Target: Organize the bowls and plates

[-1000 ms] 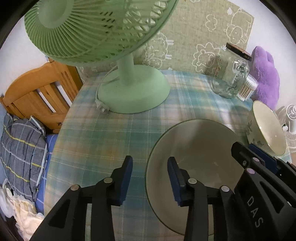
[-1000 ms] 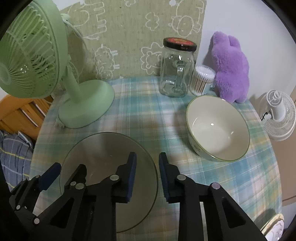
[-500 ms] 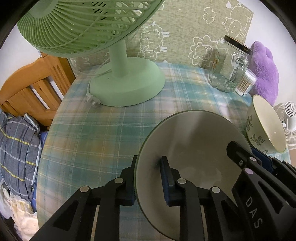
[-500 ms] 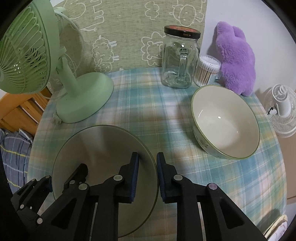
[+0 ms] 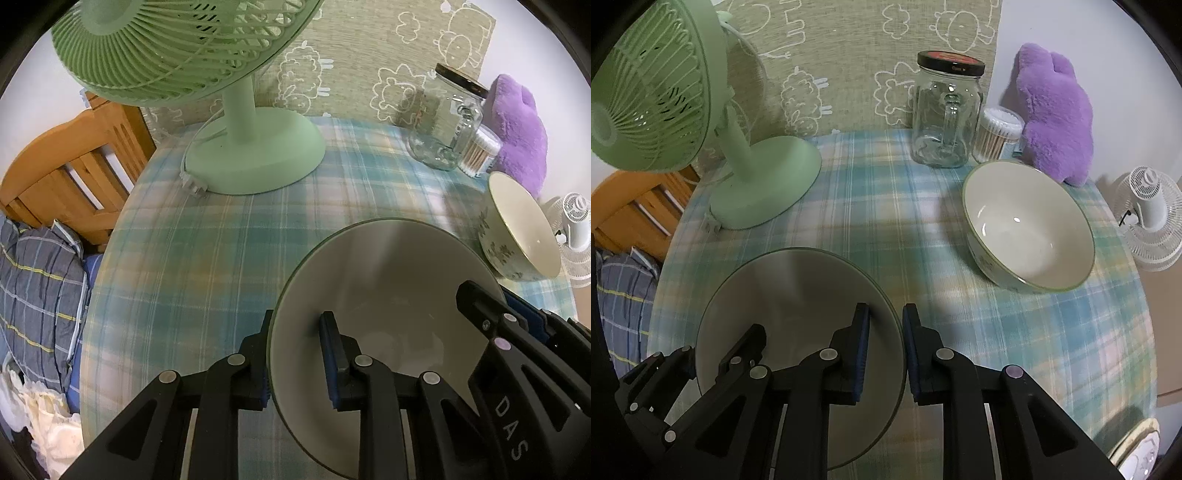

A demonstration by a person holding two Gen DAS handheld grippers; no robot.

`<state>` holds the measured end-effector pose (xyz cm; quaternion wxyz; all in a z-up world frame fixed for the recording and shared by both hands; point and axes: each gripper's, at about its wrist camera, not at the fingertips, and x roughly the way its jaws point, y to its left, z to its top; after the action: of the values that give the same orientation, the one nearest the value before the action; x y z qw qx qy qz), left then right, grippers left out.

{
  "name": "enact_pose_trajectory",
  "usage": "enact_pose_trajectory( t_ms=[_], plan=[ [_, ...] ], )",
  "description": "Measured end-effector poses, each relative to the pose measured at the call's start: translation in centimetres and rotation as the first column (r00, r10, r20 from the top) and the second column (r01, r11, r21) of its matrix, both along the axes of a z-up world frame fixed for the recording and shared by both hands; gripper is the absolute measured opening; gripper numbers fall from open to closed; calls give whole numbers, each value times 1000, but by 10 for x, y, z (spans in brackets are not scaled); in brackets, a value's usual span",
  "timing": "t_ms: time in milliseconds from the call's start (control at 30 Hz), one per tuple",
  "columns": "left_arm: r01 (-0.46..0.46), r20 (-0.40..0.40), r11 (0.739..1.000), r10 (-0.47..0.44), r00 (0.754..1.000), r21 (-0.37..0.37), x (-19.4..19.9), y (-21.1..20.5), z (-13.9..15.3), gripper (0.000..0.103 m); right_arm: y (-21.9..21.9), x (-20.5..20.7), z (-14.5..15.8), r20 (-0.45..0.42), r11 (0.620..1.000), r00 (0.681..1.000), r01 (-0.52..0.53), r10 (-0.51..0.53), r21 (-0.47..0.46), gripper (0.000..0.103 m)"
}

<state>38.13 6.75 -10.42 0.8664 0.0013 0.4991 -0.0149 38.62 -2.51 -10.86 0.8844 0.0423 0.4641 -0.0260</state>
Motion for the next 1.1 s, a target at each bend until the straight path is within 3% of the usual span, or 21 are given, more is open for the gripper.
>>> enact_pose_trajectory(
  t_ms=[1100],
  plan=[
    [-45, 102, 999, 43, 994, 13, -134, -28, 89, 21, -31, -143, 82, 79, 999, 997, -25, 22, 33, 21]
  ],
)
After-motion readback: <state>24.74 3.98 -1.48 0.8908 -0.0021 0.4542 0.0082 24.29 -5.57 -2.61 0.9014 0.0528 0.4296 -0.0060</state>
